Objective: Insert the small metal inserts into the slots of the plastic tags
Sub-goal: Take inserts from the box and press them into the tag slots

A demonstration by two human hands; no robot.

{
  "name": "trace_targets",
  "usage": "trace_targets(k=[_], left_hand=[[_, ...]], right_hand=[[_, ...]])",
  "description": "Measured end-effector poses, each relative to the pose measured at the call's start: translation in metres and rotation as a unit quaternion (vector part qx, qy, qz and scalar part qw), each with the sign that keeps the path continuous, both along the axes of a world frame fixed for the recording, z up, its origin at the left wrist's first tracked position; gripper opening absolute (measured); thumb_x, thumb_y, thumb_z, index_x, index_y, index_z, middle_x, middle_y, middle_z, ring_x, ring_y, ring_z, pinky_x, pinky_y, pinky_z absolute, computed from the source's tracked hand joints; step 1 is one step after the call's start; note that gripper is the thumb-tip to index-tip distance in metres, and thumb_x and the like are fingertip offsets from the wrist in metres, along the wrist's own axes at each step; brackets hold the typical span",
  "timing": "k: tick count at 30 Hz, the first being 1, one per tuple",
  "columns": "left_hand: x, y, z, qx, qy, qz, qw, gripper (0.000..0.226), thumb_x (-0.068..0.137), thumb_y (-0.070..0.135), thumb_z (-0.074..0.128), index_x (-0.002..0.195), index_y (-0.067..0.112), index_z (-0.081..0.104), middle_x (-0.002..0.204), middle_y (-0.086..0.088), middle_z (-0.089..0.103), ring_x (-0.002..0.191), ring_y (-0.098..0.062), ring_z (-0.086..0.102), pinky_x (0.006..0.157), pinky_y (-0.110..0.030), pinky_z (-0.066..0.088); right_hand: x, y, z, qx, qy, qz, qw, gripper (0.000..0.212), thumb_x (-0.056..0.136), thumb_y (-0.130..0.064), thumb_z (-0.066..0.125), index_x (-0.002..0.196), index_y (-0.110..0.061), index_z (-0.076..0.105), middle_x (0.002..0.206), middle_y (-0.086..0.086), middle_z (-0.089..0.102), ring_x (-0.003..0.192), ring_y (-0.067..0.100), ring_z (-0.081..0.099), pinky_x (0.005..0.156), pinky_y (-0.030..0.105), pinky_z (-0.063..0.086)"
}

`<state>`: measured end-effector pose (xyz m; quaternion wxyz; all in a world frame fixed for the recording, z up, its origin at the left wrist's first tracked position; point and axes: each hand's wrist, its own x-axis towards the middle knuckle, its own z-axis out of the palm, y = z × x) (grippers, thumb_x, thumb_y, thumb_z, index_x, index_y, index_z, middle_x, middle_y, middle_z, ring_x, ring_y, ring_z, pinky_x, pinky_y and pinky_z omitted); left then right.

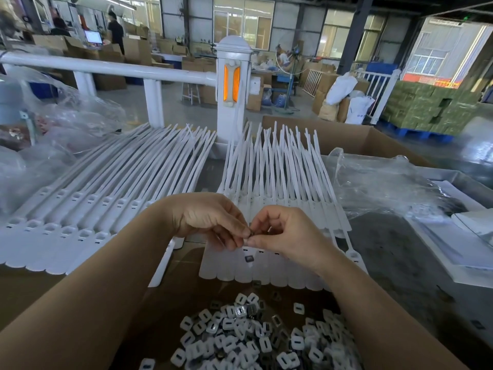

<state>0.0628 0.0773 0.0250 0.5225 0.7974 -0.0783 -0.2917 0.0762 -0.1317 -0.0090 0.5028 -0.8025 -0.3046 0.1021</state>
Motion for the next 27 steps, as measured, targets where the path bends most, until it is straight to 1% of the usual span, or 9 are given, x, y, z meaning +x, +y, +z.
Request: trace_targets(k=[2,5,9,11,16,20,23,27], left_hand=[[0.002,-0.001,0.001,0.020,-0.016,0.014,1.000,0.005,0.084,0.020,0.074,0.079,0.018,0.074,0.080,-0.002,0.073,0.071,-0.010,0.068,0.062,-0.021,0.054],[0.003,0.001,0.002,0.043,-0.040,0.056,0.997,0.004,0.084,0.017,0.075,0.081,0.014,0.073,0.078,-0.002,0.073,0.068,-0.010,0.067,0.060,-0.020,0.054],[0.000,0.014,0.000,0.044,-0.042,0.131,0.990,0.009,0.081,0.014,0.077,0.084,0.007,0.073,0.076,-0.009,0.071,0.062,-0.011,0.064,0.057,-0.020,0.052],[-0.003,0.022,-0.003,0.047,-0.034,0.147,0.987,0.009,0.083,0.013,0.075,0.086,0.005,0.072,0.074,-0.008,0.070,0.061,-0.012,0.063,0.056,-0.020,0.052],[-0.008,0.034,-0.005,0.082,-0.017,0.144,0.986,0.005,0.090,0.007,0.066,0.090,0.005,0.071,0.073,-0.007,0.071,0.062,-0.012,0.067,0.057,-0.020,0.053],[-0.008,0.033,-0.001,0.103,-0.023,0.119,0.987,0.007,0.086,0.012,0.071,0.082,0.007,0.074,0.069,-0.006,0.069,0.058,-0.010,0.063,0.056,-0.019,0.052],[-0.006,0.029,-0.003,0.138,-0.023,0.102,0.985,0.010,0.081,0.017,0.076,0.077,0.008,0.075,0.067,-0.003,0.069,0.057,-0.008,0.063,0.055,-0.018,0.052],[-0.005,0.029,-0.004,0.161,-0.019,0.104,0.981,0.013,0.079,0.020,0.079,0.079,0.007,0.075,0.066,0.000,0.071,0.058,-0.007,0.065,0.055,-0.018,0.052]], right_hand=[[0.001,0.000,0.000,-0.006,0.007,-0.009,1.000,0.021,0.076,-0.020,0.086,0.088,-0.025,0.070,0.084,-0.001,0.074,0.070,0.011,0.068,0.063,0.018,0.052],[0.001,0.001,0.000,-0.027,0.017,-0.023,0.999,0.023,0.075,-0.027,0.087,0.090,-0.027,0.069,0.083,-0.006,0.074,0.069,0.002,0.067,0.061,0.013,0.048],[0.002,0.001,-0.001,-0.046,0.021,-0.034,0.998,0.019,0.077,-0.032,0.085,0.089,-0.029,0.070,0.085,-0.009,0.075,0.074,0.004,0.070,0.059,0.010,0.049],[0.003,0.002,-0.001,-0.052,0.023,-0.036,0.998,0.016,0.079,-0.032,0.083,0.089,-0.029,0.071,0.085,-0.009,0.074,0.074,0.004,0.070,0.060,0.010,0.049],[0.004,0.000,-0.002,-0.056,0.021,-0.030,0.998,0.008,0.085,-0.030,0.078,0.088,-0.028,0.071,0.083,-0.010,0.074,0.070,0.001,0.067,0.062,0.016,0.052],[0.004,0.000,-0.003,-0.054,0.020,-0.029,0.998,0.007,0.085,-0.030,0.077,0.088,-0.027,0.071,0.082,-0.009,0.073,0.068,0.000,0.066,0.061,0.015,0.051],[0.005,0.000,-0.003,-0.051,0.019,-0.026,0.998,0.007,0.086,-0.029,0.077,0.088,-0.026,0.071,0.080,-0.010,0.073,0.066,-0.002,0.064,0.060,0.014,0.050],[0.005,0.000,-0.004,-0.049,0.020,-0.024,0.998,0.006,0.087,-0.029,0.076,0.088,-0.026,0.072,0.077,-0.012,0.071,0.065,-0.002,0.063,0.061,0.015,0.050]])
